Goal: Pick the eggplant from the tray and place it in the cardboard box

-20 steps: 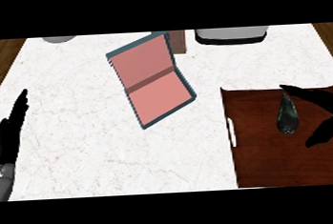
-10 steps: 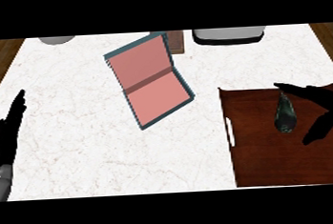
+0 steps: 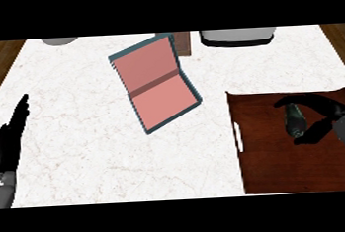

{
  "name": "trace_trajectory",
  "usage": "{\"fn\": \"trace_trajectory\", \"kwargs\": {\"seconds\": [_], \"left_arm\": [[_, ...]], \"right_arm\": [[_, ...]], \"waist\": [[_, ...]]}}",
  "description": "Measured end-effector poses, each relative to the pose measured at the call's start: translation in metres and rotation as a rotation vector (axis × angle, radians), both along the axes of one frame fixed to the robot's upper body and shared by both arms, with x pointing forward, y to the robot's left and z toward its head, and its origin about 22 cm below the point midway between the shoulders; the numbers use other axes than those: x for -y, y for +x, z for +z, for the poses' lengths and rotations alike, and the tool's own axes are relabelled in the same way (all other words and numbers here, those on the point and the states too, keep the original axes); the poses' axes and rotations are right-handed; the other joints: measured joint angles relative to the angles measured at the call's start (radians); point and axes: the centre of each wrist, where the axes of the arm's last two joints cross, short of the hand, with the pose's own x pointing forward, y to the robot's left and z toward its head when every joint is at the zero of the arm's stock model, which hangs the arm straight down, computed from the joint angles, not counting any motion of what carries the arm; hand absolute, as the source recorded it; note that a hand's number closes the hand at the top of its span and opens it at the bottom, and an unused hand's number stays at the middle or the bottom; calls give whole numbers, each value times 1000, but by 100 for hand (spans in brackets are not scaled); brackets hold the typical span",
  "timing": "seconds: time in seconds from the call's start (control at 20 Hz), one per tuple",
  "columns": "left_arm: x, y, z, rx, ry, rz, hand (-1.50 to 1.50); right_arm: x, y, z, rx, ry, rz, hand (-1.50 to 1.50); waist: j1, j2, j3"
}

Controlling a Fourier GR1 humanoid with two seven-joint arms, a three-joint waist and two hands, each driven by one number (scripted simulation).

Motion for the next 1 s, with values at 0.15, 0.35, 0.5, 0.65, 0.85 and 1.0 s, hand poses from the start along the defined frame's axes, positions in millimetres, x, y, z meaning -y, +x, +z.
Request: {"fn": "trace_trajectory", "kwargs": {"seconds": [0.15, 0.35, 0.5, 0.65, 0.85, 1.0], "left_arm": [[-2, 3, 1, -2, 0, 2, 0], [3, 2, 0, 1, -2, -1, 0], [-2, -1, 0, -6, 7, 13, 0], [-7, -5, -1, -16, 13, 33, 0], [-13, -10, -3, -32, 6, 56, 0], [-17, -16, -5, -41, 14, 72, 0]], "right_arm": [[-2, 2, 0, 74, -18, -34, 150], [-11, 2, -7, 156, -62, -78, 150], [-39, 6, -19, 215, -164, -129, 150], [-70, 14, -24, 260, -281, -175, 150], [-100, 21, -25, 346, -396, -228, 150], [-117, 28, -16, 437, -467, -274, 150]], "waist": [[0, 2, 1], [-1, -1, -2], [-20, -16, -9], [-40, -32, -17], [-66, -47, -23], [-79, -51, -18]]}}
